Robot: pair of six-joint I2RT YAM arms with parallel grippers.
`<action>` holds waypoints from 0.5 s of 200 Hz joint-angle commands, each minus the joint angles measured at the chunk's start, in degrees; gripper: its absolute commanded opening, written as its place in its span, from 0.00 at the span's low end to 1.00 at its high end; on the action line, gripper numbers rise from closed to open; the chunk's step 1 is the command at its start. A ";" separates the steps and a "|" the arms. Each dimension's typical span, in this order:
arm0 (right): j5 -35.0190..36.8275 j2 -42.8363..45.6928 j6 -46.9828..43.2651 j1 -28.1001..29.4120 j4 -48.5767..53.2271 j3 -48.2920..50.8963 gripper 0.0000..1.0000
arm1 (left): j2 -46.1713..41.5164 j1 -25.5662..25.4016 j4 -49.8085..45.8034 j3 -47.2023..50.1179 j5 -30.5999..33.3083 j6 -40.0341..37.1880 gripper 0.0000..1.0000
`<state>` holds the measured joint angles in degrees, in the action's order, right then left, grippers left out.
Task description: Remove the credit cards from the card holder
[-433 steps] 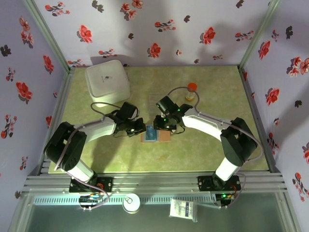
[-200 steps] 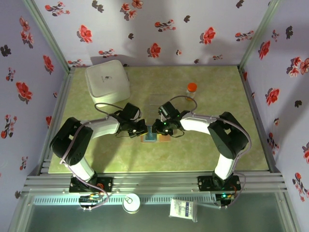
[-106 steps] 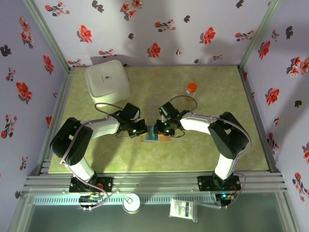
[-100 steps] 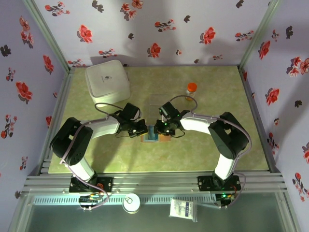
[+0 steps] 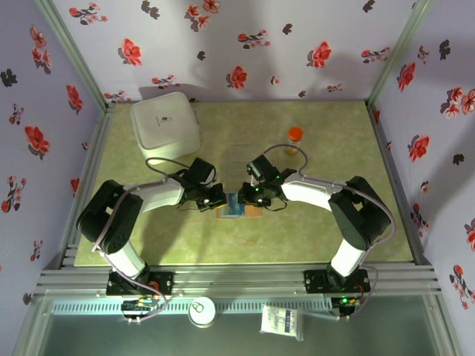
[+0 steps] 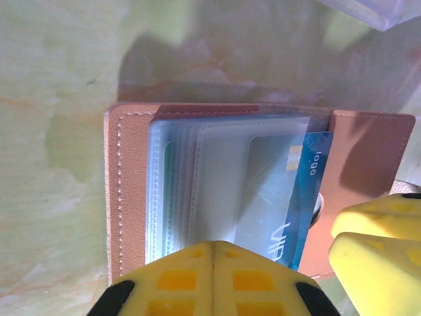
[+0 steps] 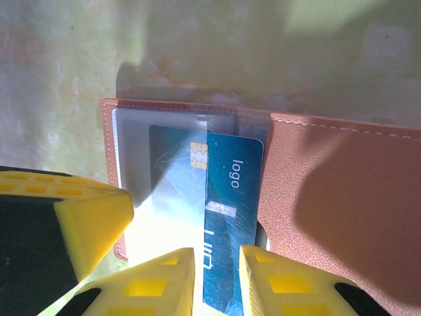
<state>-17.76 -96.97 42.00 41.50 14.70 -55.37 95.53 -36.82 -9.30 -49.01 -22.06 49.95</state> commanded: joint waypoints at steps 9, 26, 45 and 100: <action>0.08 2.37 -0.19 -1.15 -2.56 2.77 0.25 | -0.52 -0.70 -1.47 -2.35 0.01 -1.67 0.00; -0.96 2.26 0.34 -1.67 -4.35 3.85 0.25 | 0.09 -1.13 -1.42 -2.82 -0.41 -1.67 0.00; -2.27 1.56 0.90 -2.23 -5.70 4.45 0.25 | 0.94 -1.41 -0.66 -2.82 -1.03 -1.18 0.00; -4.69 -0.66 1.60 -3.08 -8.77 5.45 0.24 | 2.88 -1.52 -0.22 -2.54 -0.65 -1.30 0.00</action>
<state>-20.58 -96.12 42.68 39.11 8.08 -50.87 96.75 -38.00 -9.43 -50.59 -22.33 49.56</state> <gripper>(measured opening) 0.247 0.035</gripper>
